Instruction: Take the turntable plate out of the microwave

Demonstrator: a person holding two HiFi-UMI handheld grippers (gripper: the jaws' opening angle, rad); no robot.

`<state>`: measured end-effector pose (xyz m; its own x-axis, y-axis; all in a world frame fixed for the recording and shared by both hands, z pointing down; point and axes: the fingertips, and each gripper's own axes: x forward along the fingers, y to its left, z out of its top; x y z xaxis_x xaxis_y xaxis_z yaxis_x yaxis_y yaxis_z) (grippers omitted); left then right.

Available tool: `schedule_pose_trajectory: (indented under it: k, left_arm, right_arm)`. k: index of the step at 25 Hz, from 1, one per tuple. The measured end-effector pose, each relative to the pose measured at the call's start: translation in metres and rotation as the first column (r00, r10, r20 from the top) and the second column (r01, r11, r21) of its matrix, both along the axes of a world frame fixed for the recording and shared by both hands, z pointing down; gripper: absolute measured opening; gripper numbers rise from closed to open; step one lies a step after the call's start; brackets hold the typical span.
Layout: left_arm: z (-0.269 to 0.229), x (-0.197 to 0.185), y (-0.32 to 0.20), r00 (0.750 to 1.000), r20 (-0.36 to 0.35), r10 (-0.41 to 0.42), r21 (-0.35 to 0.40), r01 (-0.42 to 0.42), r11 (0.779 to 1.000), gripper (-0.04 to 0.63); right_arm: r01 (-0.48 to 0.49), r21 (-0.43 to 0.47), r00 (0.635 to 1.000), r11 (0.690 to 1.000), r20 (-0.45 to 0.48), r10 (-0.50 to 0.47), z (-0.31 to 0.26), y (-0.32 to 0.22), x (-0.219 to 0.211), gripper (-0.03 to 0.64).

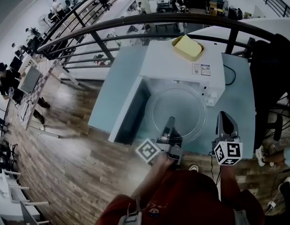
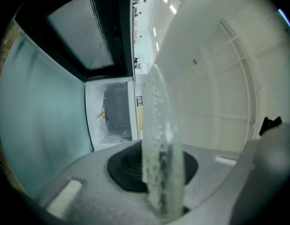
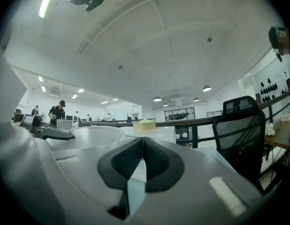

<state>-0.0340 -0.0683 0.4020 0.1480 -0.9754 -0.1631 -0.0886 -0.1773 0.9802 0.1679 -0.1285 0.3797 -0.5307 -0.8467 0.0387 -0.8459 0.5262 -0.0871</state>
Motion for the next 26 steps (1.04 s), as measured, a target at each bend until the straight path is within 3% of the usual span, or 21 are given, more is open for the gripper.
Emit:
schedule_pose_trajectory:
  k: [26]
  left_arm:
    - [-0.004,0.014,-0.008,0.999,0.02,0.03,0.014,-0.03,0.999,0.032]
  right_arm:
    - [0.001,-0.024,1.0,1.0,-0.031,-0.002,0.004,0.001,0.014,0.002]
